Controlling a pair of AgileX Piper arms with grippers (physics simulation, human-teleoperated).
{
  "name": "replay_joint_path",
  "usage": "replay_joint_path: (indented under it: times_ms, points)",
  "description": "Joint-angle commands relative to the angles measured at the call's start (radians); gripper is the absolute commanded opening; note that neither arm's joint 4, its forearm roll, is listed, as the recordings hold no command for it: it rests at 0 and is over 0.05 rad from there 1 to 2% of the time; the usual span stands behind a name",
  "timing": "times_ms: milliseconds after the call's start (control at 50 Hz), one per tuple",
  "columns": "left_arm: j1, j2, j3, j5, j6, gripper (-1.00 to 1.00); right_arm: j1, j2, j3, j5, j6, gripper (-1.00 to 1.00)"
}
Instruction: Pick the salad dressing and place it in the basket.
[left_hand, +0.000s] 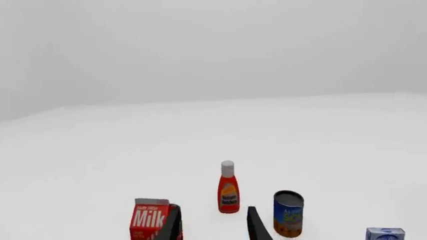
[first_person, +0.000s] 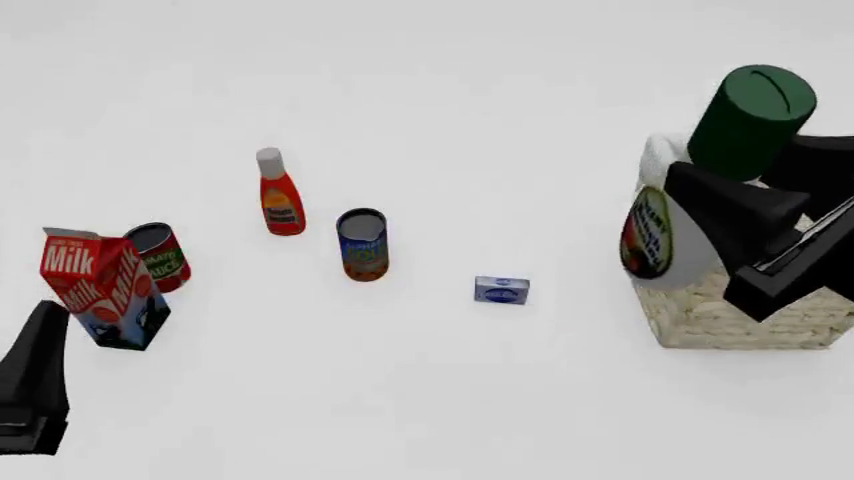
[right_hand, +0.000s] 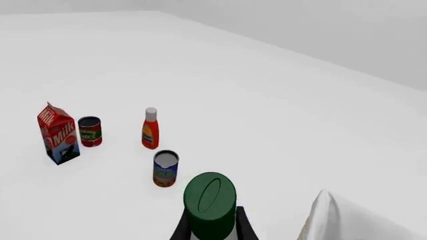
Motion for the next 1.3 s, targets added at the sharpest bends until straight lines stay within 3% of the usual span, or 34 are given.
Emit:
replay_joint_path:
  times_ms: [20, 420, 680, 1100, 1300]
  points:
    - [0.117, -0.066, 0.087, -0.014, -0.013, 1.00, -0.091, -0.015, -0.088, 0.024, -0.002, -1.00]
    - [0.177, -0.066, 0.087, -0.003, -0.041, 1.00, -0.271, 0.087, -0.238, -0.013, -0.032, -1.00]
    - [0.187, -0.066, 0.087, -0.005, -0.050, 1.00, -0.445, 0.240, -0.367, -0.061, -0.045, -1.00]
    - [0.199, -0.066, 0.087, -0.004, -0.049, 1.00, -0.610, 0.373, -0.364, -0.156, 0.003, -1.00]
    - [0.203, -0.066, 0.087, -0.005, -0.043, 1.00, -0.639, 0.426, -0.329, -0.222, 0.022, -1.00]
